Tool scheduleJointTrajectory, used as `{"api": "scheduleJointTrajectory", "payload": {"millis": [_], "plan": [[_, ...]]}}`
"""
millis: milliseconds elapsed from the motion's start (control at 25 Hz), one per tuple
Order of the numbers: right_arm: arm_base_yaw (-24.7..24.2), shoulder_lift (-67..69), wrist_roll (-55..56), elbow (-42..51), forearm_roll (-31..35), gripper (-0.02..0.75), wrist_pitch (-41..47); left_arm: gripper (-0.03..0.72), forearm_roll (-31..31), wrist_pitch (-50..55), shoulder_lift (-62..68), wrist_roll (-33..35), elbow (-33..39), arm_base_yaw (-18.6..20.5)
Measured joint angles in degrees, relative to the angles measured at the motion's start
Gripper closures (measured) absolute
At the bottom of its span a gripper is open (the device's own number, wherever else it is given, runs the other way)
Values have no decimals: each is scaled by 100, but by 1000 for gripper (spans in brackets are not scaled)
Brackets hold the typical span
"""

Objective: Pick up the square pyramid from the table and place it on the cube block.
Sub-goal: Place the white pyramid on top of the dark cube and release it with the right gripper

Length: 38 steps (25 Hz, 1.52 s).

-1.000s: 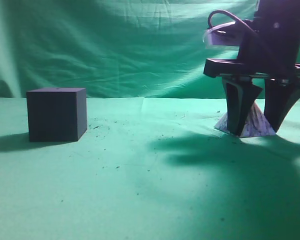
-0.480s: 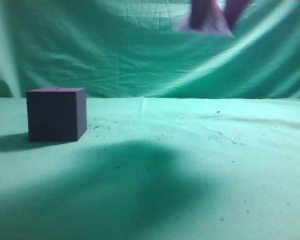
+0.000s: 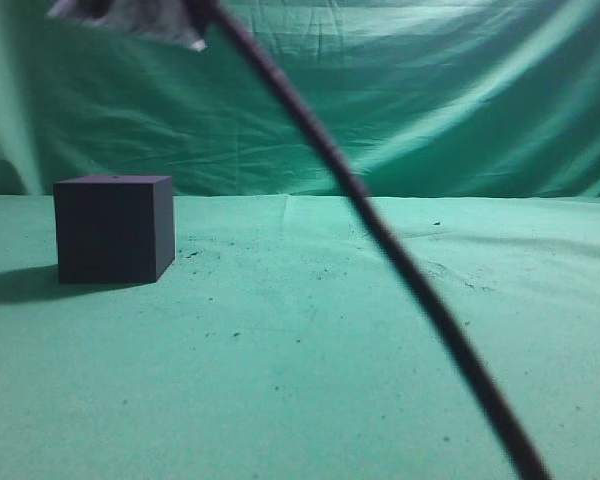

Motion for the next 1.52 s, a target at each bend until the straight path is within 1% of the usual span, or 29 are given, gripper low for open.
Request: {"api": "scheduleJointTrajectory", "payload": {"millis": [160,280,480,600,760,960,1200,1320,1360,1440,1480,1520], "plan": [[93,605,59,-442,-57,351,36,688,0,0,0,0,0,0],[93,958,96,-607,-199,351,79,688,0,0,0,0,0,0],[83,1331,236,-688,-776,351,-35,688,0,0,0,0,0,0],[34,1370,363,-702,-891,351,-150,688,0,0,0,0,0,0],[-34,1380,504,-734,-903,351,-368,688,0,0,0,0,0,0],[-47,1380,518,-743,-672,351,-432,688,0,0,0,0,0,0],[-47,1380,527,-743,-622,351,-532,688,0,0,0,0,0,0],[-47,1380,590,-746,-608,192,-532,688,0,0,0,0,0,0],[-47,1369,631,-759,-608,129,-519,688,0,0,0,0,0,0],[-47,1317,653,-849,-608,77,-362,688,0,0,0,0,0,0],[-47,1290,663,-971,-598,94,-233,688,0,0,0,0,0,0],[-47,1229,674,-1140,-598,94,-32,688,0,0,0,0,0,0]]}}
